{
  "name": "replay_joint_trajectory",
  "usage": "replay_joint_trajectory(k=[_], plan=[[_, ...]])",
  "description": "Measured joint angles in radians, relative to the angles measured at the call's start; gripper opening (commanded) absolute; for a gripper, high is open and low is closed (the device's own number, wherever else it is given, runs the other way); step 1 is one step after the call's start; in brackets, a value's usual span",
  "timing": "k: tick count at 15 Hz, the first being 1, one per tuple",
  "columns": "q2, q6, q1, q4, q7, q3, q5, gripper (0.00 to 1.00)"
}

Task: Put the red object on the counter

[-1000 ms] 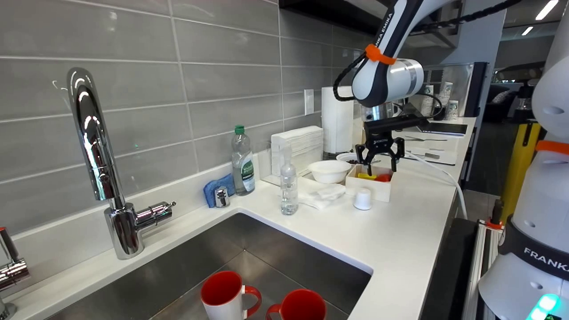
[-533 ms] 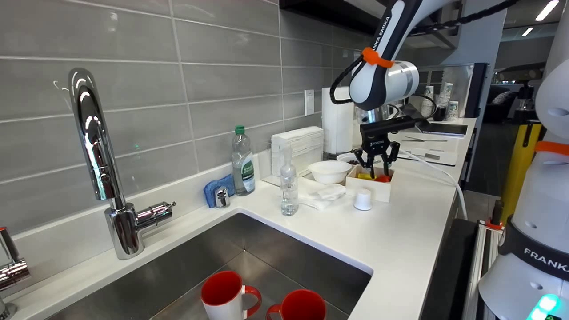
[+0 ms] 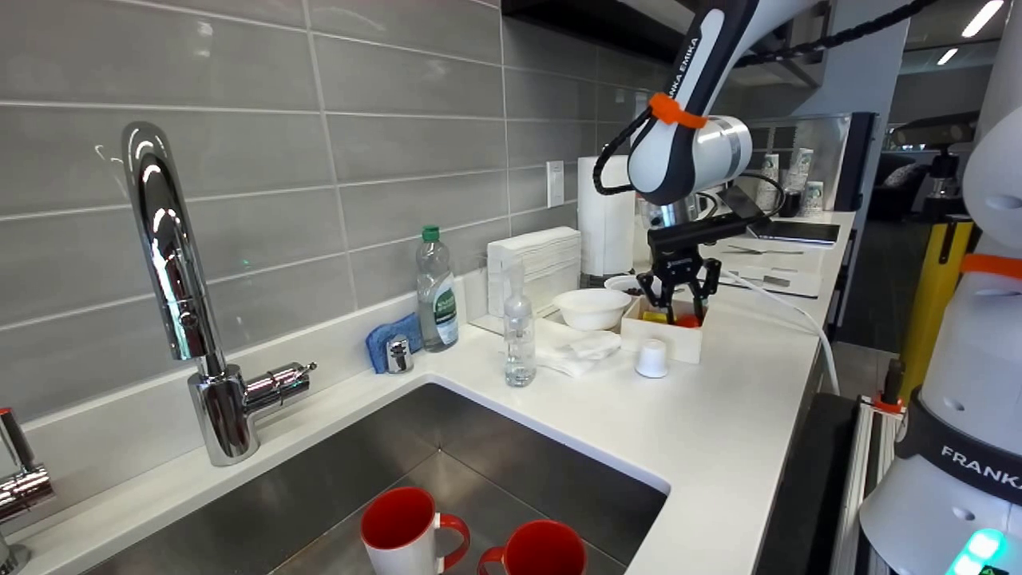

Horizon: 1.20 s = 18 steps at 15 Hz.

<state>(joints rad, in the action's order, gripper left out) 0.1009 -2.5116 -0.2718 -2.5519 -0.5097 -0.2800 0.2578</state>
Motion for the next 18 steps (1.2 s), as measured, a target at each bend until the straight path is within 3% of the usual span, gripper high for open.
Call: replay_joint_trajectory(k=[2, 3, 12, 18], plan=[[0.002, 0.000, 0.002, 0.000, -0.001, -0.003, 0.000, 0.02], [0.002, 0.000, 0.003, 0.000, -0.002, -0.003, 0.000, 0.00], [-0.009, 0.001, 0.010, 0.013, -0.013, -0.010, 0.000, 0.01], [-0.140, 0.095, 0.011, 0.045, 0.013, -0.005, -0.022, 0.01]])
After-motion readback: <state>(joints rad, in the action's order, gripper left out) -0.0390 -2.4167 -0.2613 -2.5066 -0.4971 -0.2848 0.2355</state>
